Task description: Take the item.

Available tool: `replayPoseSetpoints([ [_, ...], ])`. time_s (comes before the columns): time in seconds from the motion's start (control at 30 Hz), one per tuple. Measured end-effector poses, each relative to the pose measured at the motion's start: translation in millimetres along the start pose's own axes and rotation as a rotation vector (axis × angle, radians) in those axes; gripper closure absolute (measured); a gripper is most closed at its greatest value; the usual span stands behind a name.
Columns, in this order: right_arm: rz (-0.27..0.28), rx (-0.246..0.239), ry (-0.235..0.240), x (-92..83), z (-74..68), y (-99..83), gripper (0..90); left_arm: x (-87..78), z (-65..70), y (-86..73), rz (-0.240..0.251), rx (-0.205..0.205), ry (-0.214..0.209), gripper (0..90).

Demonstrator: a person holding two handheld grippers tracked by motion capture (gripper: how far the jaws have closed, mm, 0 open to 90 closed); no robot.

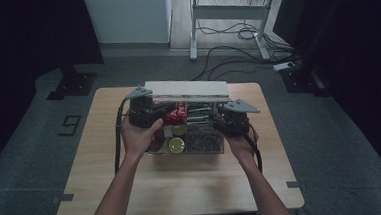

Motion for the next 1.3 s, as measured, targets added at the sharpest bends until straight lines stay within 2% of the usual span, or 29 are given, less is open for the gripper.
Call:
replayPoseSetpoints([
  [0.3,-0.028,-0.007,-0.038,11.1,-0.5,0.6,63.7,1.2,1.6,0.2,-0.003,0.004,-0.001,90.0],
  [0.57,-0.051,-0.001,-0.037,15.3,-0.5,-0.1,77.4,1.7,2.2,0.2,0.0,0.003,-0.003,90.0],
  [0.6,-0.056,-0.001,-0.033,14.9,0.3,-0.3,81.0,1.8,2.2,0.1,0.0,0.003,-0.003,90.0],
  [0.7,-0.058,0.004,-0.02,14.4,2.4,-0.7,84.2,2.1,2.2,-0.1,0.001,0.003,-0.004,90.0],
  [1.1,-0.002,0.017,0.026,-4.3,3.2,-4.6,86.1,2.6,1.7,-0.1,0.006,0.001,-0.003,90.0],
  [1.3,0.029,0.048,0.048,-12.1,7.6,-7.5,86.7,2.6,0.4,0.1,0.006,-0.001,-0.001,90.0],
])
Point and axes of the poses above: each handheld gripper's, and its own axes: x roughly forward along the jaws, y roughly out of its top, z roughly to its right, the point moved 1 cm from there along x, roughly forward along the jaws, and after that the axes turned 11 degrees about -z, right-handed, at the moved point
